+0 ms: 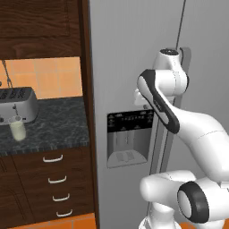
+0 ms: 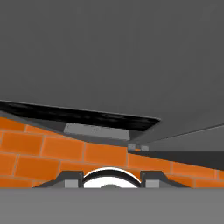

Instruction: Grab a lemon wedge from the fridge and one ice cube from the ice bowl, and put them in the glass of lemonade.

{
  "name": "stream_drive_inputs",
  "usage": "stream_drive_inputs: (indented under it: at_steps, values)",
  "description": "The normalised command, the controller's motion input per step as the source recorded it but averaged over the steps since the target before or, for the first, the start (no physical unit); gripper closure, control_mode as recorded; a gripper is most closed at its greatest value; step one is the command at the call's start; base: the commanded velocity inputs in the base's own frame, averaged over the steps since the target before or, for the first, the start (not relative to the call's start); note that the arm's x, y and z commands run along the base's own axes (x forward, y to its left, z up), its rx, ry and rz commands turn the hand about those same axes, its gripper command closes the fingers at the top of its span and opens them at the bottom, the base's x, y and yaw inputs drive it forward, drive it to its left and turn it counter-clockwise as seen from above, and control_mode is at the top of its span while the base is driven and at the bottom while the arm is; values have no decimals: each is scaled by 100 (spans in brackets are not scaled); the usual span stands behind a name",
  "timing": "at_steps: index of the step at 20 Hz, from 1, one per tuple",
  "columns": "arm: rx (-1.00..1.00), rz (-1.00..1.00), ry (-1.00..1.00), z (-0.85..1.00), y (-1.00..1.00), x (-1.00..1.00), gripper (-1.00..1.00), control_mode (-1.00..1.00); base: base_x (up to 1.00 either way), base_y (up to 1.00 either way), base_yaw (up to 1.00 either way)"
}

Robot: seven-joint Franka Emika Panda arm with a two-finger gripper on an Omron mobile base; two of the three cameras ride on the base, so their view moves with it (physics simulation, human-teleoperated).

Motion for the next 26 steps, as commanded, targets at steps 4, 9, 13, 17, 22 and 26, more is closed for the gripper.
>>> stream_drive_inputs:
  at_steps: [4,9,13,17,22,26]
  values:
    - [0,0,0,0,0,-28,-100,-100,0,0,0]
    - [9,-7,0,-5,0,-92,-100,-100,0,0,0]
    - [8,-10,0,-19,0,-80,-100,-100,0,0,0]
    - [0,0,0,0,0,0,-100,100,-24,46,0]
    - [0,0,0,0,0,0,-100,100,4,100,6]
    - [0,0,0,0,0,0,-100,100,31,100,-2]
